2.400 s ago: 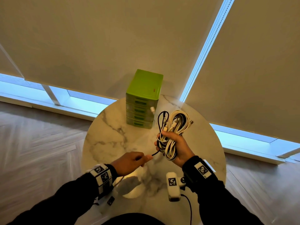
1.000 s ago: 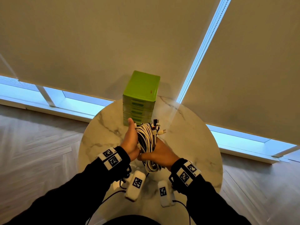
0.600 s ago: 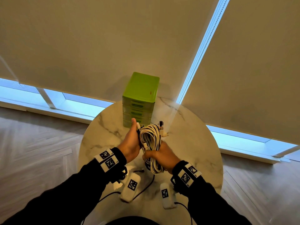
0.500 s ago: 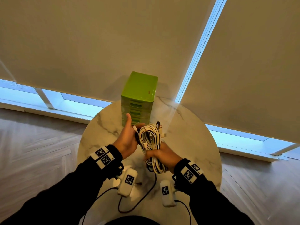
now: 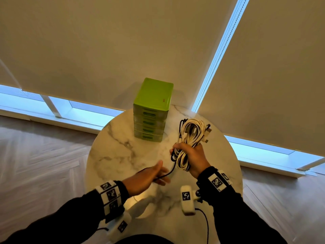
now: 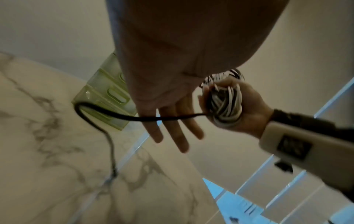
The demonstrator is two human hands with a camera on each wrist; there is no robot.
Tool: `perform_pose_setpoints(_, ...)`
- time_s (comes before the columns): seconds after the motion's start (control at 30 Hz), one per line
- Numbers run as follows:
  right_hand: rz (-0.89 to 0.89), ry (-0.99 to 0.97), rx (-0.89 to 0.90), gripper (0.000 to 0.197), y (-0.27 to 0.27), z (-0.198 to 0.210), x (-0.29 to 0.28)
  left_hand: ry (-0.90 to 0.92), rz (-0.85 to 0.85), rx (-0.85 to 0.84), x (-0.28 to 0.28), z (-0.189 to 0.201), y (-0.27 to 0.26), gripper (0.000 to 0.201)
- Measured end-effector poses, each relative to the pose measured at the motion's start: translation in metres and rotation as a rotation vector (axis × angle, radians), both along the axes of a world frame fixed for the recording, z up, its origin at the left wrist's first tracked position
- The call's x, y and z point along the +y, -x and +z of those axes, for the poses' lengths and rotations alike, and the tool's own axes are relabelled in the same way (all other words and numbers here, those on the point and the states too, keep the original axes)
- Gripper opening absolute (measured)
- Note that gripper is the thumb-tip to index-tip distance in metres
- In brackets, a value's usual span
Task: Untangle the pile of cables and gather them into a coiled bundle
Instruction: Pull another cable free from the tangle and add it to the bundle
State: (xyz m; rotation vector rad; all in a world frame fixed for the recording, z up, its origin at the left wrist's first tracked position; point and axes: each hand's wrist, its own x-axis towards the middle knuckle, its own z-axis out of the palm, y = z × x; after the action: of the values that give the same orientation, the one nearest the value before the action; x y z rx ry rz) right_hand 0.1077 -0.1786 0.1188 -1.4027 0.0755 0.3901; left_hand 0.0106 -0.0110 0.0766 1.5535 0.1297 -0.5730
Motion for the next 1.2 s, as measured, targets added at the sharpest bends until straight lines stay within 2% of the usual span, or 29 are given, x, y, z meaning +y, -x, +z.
perform_pose_setpoints(0.1,-0.014,-0.116,0.059,0.002,0.002,0.003,0.005,-0.078,-0.144,-0.101,-0.003,-0.008,0.006,0.061)
perform_pose_setpoints(0.2,0.041,-0.292,0.153,0.004,0.009,0.006,0.012,-0.262,-0.215,-0.188,-0.004,-0.013,0.001,0.051)
perform_pose_setpoints(0.3,0.136,-0.424,0.285,0.007,0.009,0.005,0.010,-0.528,-0.222,-0.305,0.012,-0.023,-0.009,0.066)
perform_pose_setpoints(0.4,0.242,-0.284,0.301,0.018,0.008,0.008,-0.002,-0.700,-0.204,-0.341,0.040,-0.014,-0.016,0.076)
perform_pose_setpoints(0.47,0.277,-0.137,0.263,0.009,0.009,0.012,-0.007,-0.818,-0.204,-0.414,0.059,-0.003,-0.022,0.077)
perform_pose_setpoints(0.5,0.290,-0.086,0.256,0.005,0.010,0.013,-0.009,-0.879,-0.211,-0.475,0.066,0.001,-0.026,0.077)
perform_pose_setpoints(0.63,0.377,0.121,0.238,0.009,0.013,0.012,-0.010,-1.033,-0.160,-0.748,0.081,0.011,-0.041,0.073)
perform_pose_setpoints(0.67,0.413,0.158,0.225,0.012,0.015,0.011,-0.009,-1.011,-0.109,-0.782,0.083,0.014,-0.044,0.072)
perform_pose_setpoints(0.73,0.467,0.177,0.206,0.017,0.017,0.007,-0.010,-0.852,0.011,-0.785,0.083,0.018,-0.048,0.069)
perform_pose_setpoints(0.87,0.493,0.201,0.119,0.035,0.019,0.001,-0.005,-0.309,0.145,-0.502,0.061,0.027,-0.050,0.046)
perform_pose_setpoints(0.93,0.469,0.185,0.097,0.043,0.019,0.001,-0.002,-0.121,0.215,-0.411,0.045,0.023,-0.051,0.032)
perform_pose_setpoints(1.03,0.428,0.111,0.106,0.040,0.018,0.000,0.000,0.141,0.341,-0.269,0.028,0.018,-0.052,0.036)
perform_pose_setpoints(1.1,0.428,0.102,0.092,0.038,0.019,-0.001,0.001,0.332,0.359,-0.193,0.016,0.020,-0.052,0.040)
perform_pose_setpoints(1.2,0.453,0.085,0.062,0.032,0.022,0.002,0.003,0.453,0.434,-0.160,0.002,0.031,-0.051,0.028)
